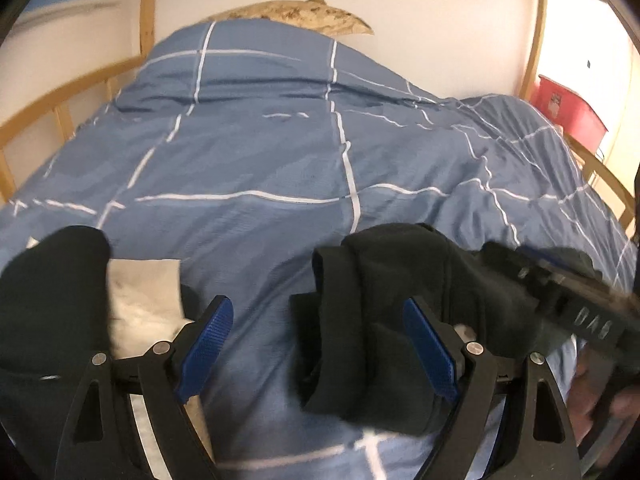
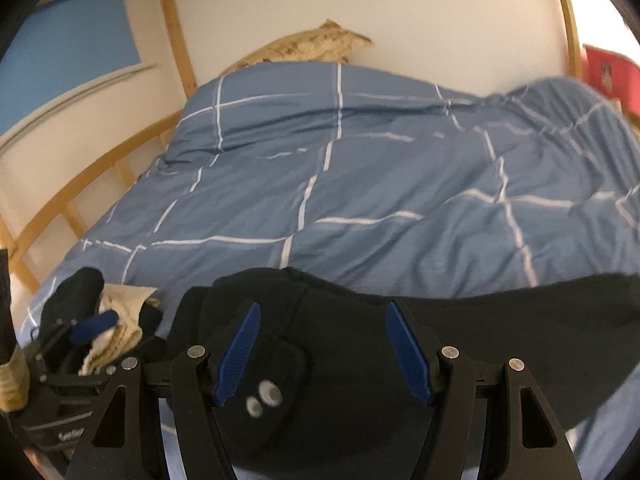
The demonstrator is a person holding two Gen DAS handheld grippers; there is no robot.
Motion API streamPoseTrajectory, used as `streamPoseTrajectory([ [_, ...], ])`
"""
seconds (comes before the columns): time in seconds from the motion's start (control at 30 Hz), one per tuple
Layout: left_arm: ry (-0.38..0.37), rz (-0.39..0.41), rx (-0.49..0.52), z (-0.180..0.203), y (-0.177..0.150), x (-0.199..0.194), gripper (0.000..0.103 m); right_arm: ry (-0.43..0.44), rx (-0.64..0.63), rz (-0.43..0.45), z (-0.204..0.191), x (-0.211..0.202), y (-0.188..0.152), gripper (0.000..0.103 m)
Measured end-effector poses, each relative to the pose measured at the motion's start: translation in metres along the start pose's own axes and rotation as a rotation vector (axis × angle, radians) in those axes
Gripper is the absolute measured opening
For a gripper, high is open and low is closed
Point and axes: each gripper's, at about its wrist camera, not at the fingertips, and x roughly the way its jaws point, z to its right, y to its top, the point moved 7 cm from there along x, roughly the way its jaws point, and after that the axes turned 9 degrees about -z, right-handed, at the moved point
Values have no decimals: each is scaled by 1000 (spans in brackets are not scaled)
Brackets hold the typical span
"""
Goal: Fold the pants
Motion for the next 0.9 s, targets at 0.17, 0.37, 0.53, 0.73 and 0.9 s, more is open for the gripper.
streamPoseTrajectory([
  [0.17,-23,-60,-46,-1,10,32,87,17,67,-47,9,28,-11,66],
  [0.37,48,-160,-109,-11,-10,66,81,-22,41,-80,17,45,-21,66],
  [0.53,-1,-188,-118,-2,-18,68,29,-30,21,-100,14,47,-27,66],
  [0.73,94,-148,-36,4,-18,50,14,-21,22,-98,10,39,-27,66],
  [0.9,134,-170,-74,-2,-24,57,14,-44,6,-69,10,24,-28,66],
])
